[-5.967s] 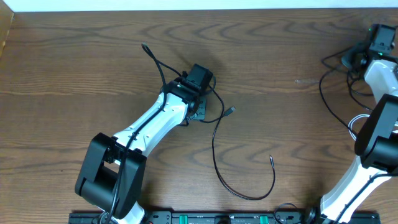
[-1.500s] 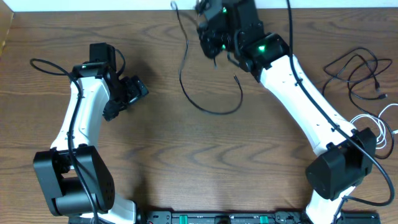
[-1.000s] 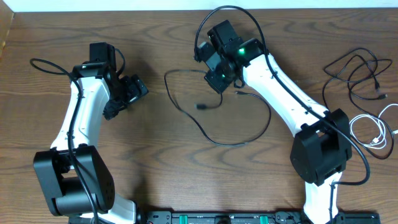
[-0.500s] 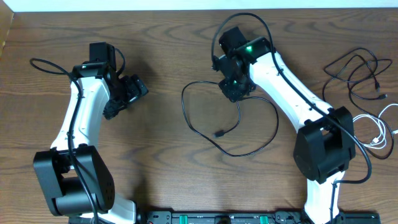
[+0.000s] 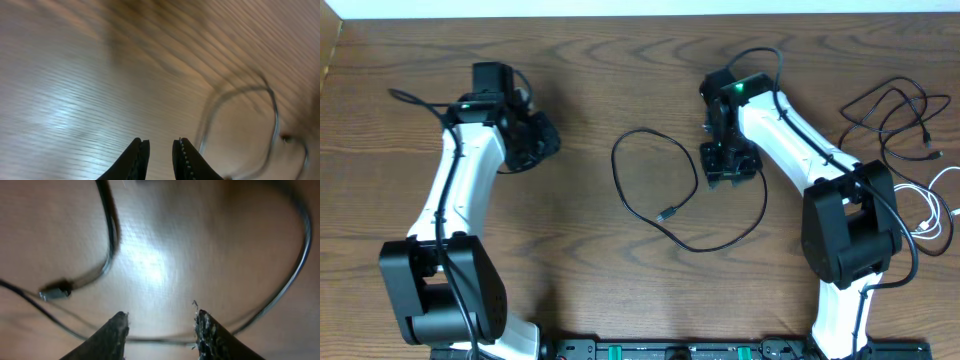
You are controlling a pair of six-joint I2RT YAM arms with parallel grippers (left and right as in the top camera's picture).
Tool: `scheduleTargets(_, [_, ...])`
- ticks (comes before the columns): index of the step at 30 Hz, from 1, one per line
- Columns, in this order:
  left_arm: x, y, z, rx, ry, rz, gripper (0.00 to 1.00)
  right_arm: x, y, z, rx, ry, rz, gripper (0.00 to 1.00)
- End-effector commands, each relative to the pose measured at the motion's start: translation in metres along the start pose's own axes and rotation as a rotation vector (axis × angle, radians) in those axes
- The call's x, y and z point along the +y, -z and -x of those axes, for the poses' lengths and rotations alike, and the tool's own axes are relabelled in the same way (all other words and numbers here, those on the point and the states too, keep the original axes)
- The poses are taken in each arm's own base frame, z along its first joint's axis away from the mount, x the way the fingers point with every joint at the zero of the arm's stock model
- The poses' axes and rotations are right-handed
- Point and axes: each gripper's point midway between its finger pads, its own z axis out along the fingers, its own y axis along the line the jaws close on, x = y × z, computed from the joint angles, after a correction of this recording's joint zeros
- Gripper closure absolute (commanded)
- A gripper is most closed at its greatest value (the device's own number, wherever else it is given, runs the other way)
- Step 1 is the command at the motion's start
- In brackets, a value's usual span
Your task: Untangle cables
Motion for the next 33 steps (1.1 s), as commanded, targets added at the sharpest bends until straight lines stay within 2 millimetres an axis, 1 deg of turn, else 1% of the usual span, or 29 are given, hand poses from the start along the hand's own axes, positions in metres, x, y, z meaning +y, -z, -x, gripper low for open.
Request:
scheduleTargets(1, [-0.031, -0.011, -0.016, 0.054, -0.122, -0.06, 0.77, -0.014, -0.011, -0.017, 0.095, -0.28, 0.008, 0.51])
scheduleTargets(3, [-0.04, -0.022, -0.022, 0.059, -0.182, -0.037, 0.76, -0.023, -0.022, -0.031, 0.146, -0.407, -0.023, 0.45])
scheduleTargets(4, [-0.041, -0.028, -0.022, 0.056, -0.197, -0.02, 0.76, -0.027, -0.028, -0.036, 0.162, -0.445, -0.042, 0.45])
scheduleTargets(5, [-0.047, -0.041, -0.023, 0.054, -0.225, -0.008, 0.76, -0.039, -0.038, -0.047, 0.183, -0.506, -0.104, 0.44])
scheduleTargets(6, [-0.05, -0.047, -0.024, 0.059, -0.235, -0.01, 0.76, -0.044, -0.043, -0.052, 0.192, -0.516, -0.121, 0.44])
scheduleTargets(10, [-0.056, -0.07, -0.034, 0.096, -0.262, -0.003, 0.76, -0.053, -0.055, -0.065, 0.233, -0.533, -0.139, 0.44])
scheduleTargets(13, [-0.059, -0.088, -0.043, 0.128, -0.282, 0.007, 0.76, -0.054, -0.06, -0.07, 0.25, -0.537, -0.138, 0.41])
scheduleTargets(15, [-0.06, -0.098, -0.049, 0.148, -0.293, 0.012, 0.76, -0.053, -0.064, -0.07, 0.247, -0.537, -0.127, 0.41])
scheduleTargets(17, [-0.061, -0.105, -0.055, 0.167, -0.301, 0.018, 0.76, -0.05, -0.069, -0.062, 0.215, -0.533, -0.102, 0.42])
scheduleTargets(18, [-0.062, -0.108, -0.059, 0.178, -0.308, 0.022, 0.78, -0.046, -0.076, -0.049, 0.16, -0.521, -0.067, 0.53])
scheduleTargets(19, [-0.063, -0.108, -0.06, 0.18, -0.311, 0.022, 0.81, -0.044, -0.079, -0.043, 0.134, -0.517, -0.052, 0.58])
scheduleTargets(20, [-0.063, -0.109, -0.061, 0.183, -0.314, 0.022, 0.82, -0.042, -0.083, -0.034, 0.096, -0.511, -0.031, 0.62])
scheduleTargets(21, [-0.064, -0.109, -0.062, 0.184, -0.316, 0.022, 0.85, -0.039, -0.086, -0.026, 0.066, -0.507, -0.008, 0.64])
scheduleTargets(22, [-0.064, -0.109, -0.063, 0.186, -0.318, 0.023, 0.87, -0.034, -0.087, -0.018, 0.039, -0.499, 0.026, 0.64])
scheduleTargets(23, [-0.064, -0.109, -0.064, 0.189, -0.32, 0.024, 0.88, -0.031, -0.087, -0.012, 0.021, -0.492, 0.049, 0.64])
scheduleTargets(25, [-0.064, -0.109, -0.066, 0.194, -0.321, 0.026, 0.88, -0.021, -0.085, 0.004, -0.023, -0.417, 0.122, 0.65])
scheduleTargets(27, [-0.063, -0.11, -0.067, 0.2, -0.319, 0.03, 0.88, -0.006, -0.081, 0.018, -0.068, -0.296, 0.213, 0.62])
scheduleTargets(28, [-0.062, -0.11, -0.068, 0.202, -0.319, 0.031, 0.88, 0.002, -0.079, 0.024, -0.091, -0.235, 0.26, 0.57])
scheduleTargets(29, [-0.062, -0.11, -0.069, 0.204, -0.318, 0.032, 0.88, 0.015, -0.074, 0.033, -0.127, -0.152, 0.33, 0.5])
scheduleTargets(31, [-0.061, -0.11, -0.069, 0.206, -0.318, 0.032, 0.88, 0.023, -0.07, 0.038, -0.144, -0.129, 0.371, 0.43])
scheduleTargets(33, [-0.06, -0.11, -0.07, 0.207, -0.317, 0.033, 0.88, 0.026, -0.069, 0.041, -0.157, -0.126, 0.387, 0.41])
